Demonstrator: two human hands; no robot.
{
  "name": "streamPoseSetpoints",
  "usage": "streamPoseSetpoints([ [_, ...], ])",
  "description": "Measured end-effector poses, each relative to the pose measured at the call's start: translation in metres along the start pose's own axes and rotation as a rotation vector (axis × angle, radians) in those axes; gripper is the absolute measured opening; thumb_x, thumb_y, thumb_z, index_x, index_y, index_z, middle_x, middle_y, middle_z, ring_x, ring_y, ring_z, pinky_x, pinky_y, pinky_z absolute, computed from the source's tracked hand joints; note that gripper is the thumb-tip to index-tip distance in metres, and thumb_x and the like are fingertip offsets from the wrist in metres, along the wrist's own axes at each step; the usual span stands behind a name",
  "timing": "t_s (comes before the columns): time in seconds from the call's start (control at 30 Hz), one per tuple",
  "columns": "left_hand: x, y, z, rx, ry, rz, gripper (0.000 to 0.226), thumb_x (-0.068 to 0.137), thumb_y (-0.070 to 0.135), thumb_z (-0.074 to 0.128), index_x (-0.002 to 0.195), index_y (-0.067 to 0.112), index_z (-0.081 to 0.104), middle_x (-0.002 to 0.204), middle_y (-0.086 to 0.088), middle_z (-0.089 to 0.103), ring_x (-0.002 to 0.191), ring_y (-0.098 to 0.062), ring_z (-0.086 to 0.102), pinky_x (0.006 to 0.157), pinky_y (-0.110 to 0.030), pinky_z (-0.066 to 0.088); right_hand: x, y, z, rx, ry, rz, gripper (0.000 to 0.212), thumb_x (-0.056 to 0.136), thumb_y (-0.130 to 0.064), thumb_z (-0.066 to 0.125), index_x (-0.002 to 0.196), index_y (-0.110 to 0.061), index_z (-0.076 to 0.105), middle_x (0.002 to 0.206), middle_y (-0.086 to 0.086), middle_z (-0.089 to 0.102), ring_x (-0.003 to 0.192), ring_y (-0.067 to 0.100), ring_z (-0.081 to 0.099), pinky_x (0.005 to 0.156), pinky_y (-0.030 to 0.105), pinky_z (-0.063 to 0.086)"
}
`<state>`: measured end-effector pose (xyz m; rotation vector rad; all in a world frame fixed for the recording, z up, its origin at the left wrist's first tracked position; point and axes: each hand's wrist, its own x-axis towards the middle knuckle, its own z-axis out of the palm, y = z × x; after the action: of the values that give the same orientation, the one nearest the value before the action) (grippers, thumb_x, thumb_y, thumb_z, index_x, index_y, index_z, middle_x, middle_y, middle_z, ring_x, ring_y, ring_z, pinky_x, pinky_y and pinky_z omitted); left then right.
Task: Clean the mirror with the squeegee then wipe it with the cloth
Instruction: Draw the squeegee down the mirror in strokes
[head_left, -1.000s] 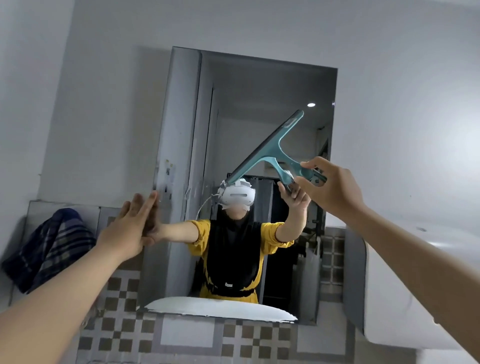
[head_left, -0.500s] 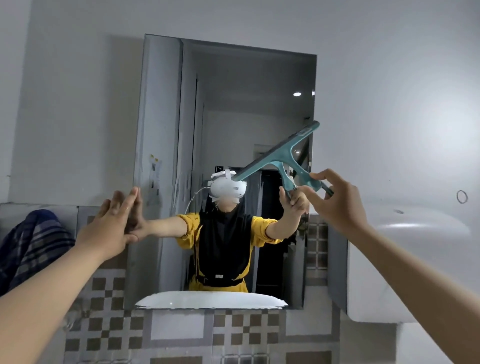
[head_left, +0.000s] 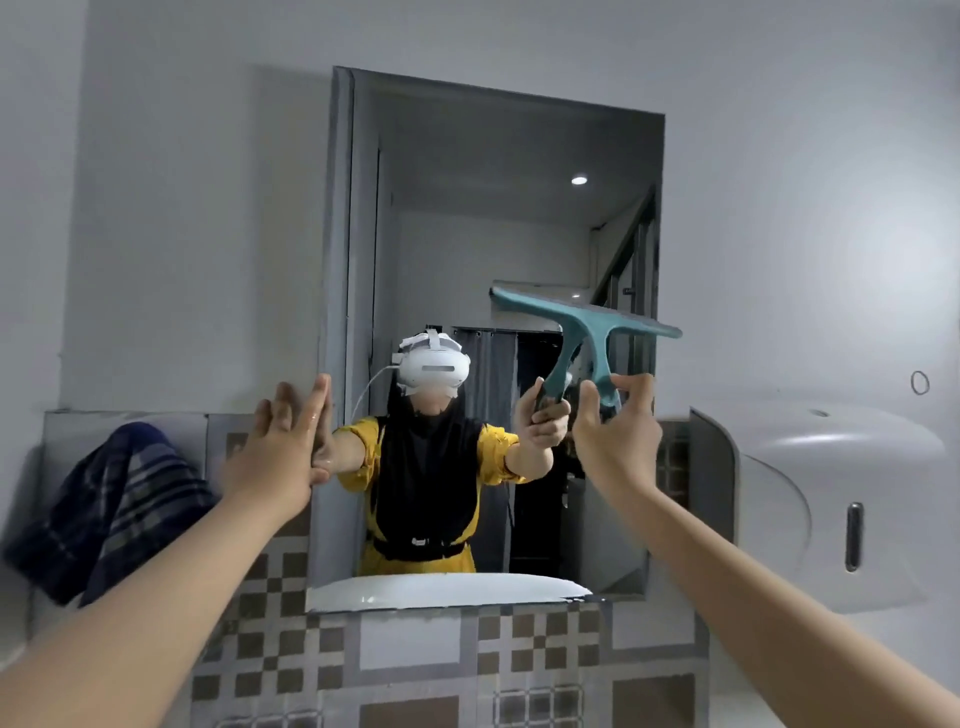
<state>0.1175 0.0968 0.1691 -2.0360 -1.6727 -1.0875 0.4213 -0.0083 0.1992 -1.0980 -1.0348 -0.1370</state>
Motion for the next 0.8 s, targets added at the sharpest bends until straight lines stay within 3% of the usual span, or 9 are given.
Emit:
streamPoseSetpoints([
  [0.1, 0.000, -0.001, 0.003, -0.003, 0.016, 0.009, 0.098, 0.081, 0.017, 0.065, 0.147, 0.031, -0.006, 0.157, -0.011, 0.000, 0.140, -0.038, 0.011, 0.104, -0.059, 0.033, -0.010, -0.016, 0.023, 0.109, 0.040, 0.149, 0.023, 0.094, -0.037, 0.053, 0.105, -0.024, 0.038, 0.084, 0.005, 0.060, 0.062, 0.023, 0.062, 0.058, 0.036, 0.058],
  [0.2, 0.001, -0.002, 0.007, -0.001, 0.046, 0.018, 0.099, 0.082, 0.015, 0.062, 0.146, 0.035, -0.010, 0.158, -0.011, -0.002, 0.142, -0.036, 0.005, 0.108, -0.061, 0.024, -0.018, -0.034, 0.041, 0.215, 0.070, 0.277, 0.024, 0.094, -0.036, 0.051, 0.106, -0.022, 0.036, 0.091, 0.010, 0.060, 0.062, 0.026, 0.061, 0.044, 0.026, 0.048],
  [0.3, -0.001, -0.003, 0.005, -0.016, 0.027, 0.033, 0.110, 0.085, 0.015, 0.060, 0.133, 0.046, -0.034, 0.157, -0.010, -0.014, 0.144, -0.033, -0.004, 0.112, -0.060, 0.016, -0.026, -0.053, 0.054, 0.282, 0.093, 0.359, 0.025, 0.095, -0.035, 0.050, 0.107, -0.019, 0.036, 0.089, 0.008, 0.059, 0.053, 0.022, 0.058, 0.039, 0.022, 0.042],
  [0.5, -0.006, -0.006, 0.003, 0.061, 0.066, 0.097, 0.111, 0.083, 0.035, 0.065, 0.138, 0.038, -0.031, 0.157, -0.016, -0.006, 0.144, -0.036, 0.006, 0.107, -0.062, 0.027, -0.054, -0.092, 0.086, 0.337, 0.034, 0.439, 0.022, 0.098, -0.027, 0.050, 0.106, -0.014, 0.034, 0.079, 0.005, 0.052, 0.035, 0.010, 0.048, 0.028, 0.012, 0.034],
  [0.6, -0.004, -0.011, 0.004, 0.081, 0.053, 0.122, 0.111, 0.082, 0.041, 0.064, 0.138, 0.037, -0.031, 0.157, -0.015, -0.006, 0.144, -0.034, 0.007, 0.107, -0.063, 0.025, -0.072, -0.113, 0.106, 0.343, -0.011, 0.410, 0.023, 0.098, -0.024, 0.051, 0.108, -0.010, 0.036, 0.076, 0.001, 0.049, 0.036, 0.005, 0.046, 0.025, 0.011, 0.031],
  [0.7, -0.005, -0.016, 0.005, 0.046, 0.033, 0.152, 0.105, 0.085, 0.042, 0.060, 0.138, 0.039, -0.031, 0.157, -0.011, -0.013, 0.145, -0.030, -0.002, 0.109, -0.063, 0.014, -0.091, -0.132, 0.129, 0.365, -0.084, 0.410, 0.021, 0.097, -0.026, 0.051, 0.106, -0.014, 0.036, 0.072, -0.002, 0.052, 0.032, 0.003, 0.048, 0.038, 0.017, 0.047],
  [0.77, -0.006, -0.024, 0.006, 0.010, 0.024, 0.187, 0.098, 0.088, 0.043, 0.055, 0.138, 0.040, -0.030, 0.156, -0.009, -0.020, 0.144, -0.028, -0.011, 0.110, -0.062, 0.009, -0.105, -0.139, 0.150, 0.317, -0.084, 0.382, 0.023, 0.092, -0.038, 0.052, 0.097, -0.026, 0.033, 0.070, -0.004, 0.056, 0.044, 0.011, 0.061, 0.064, 0.037, 0.059],
  [0.8, -0.008, -0.029, 0.007, 0.000, 0.024, 0.211, 0.094, 0.090, 0.044, 0.051, 0.138, 0.039, -0.029, 0.155, -0.008, -0.024, 0.143, -0.027, -0.015, 0.111, -0.061, 0.009, -0.111, -0.140, 0.160, 0.280, -0.097, 0.361, 0.025, 0.088, -0.044, 0.052, 0.093, -0.030, 0.031, 0.069, -0.003, 0.058, 0.056, 0.019, 0.065, 0.073, 0.047, 0.058],
])
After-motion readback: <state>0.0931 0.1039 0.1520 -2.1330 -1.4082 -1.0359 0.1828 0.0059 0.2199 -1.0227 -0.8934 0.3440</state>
